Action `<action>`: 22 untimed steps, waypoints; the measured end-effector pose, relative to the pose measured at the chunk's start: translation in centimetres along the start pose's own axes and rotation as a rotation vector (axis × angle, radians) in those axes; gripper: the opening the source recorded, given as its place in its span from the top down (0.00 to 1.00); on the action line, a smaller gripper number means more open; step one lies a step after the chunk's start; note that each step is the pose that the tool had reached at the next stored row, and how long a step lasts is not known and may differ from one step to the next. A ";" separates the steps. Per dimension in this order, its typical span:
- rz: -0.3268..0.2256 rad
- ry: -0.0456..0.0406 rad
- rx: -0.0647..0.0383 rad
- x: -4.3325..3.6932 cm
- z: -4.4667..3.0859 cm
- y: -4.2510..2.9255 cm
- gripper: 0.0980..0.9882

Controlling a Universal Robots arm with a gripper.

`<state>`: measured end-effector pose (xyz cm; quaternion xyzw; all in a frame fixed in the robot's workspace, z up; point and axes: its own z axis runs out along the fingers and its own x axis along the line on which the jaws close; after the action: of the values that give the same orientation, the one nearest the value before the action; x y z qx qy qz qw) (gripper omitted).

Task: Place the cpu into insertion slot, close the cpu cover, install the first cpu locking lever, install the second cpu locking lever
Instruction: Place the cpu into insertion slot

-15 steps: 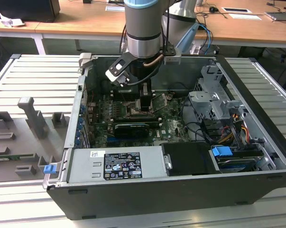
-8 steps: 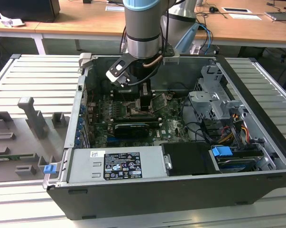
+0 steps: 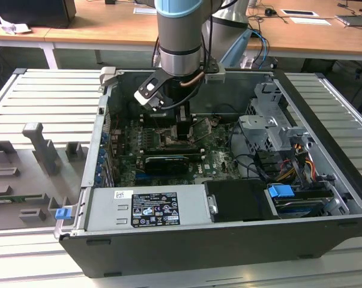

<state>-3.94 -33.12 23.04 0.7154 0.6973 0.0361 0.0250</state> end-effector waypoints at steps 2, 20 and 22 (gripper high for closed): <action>-0.001 0.0007 0.000 0.07 0.19 -0.54 0.51; -0.004 0.0018 -0.001 0.96 2.32 -1.07 0.51; -0.004 0.0017 -0.001 0.99 2.44 -1.08 0.51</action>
<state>-4.78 -32.07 20.53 0.7140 0.6987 0.0369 0.0247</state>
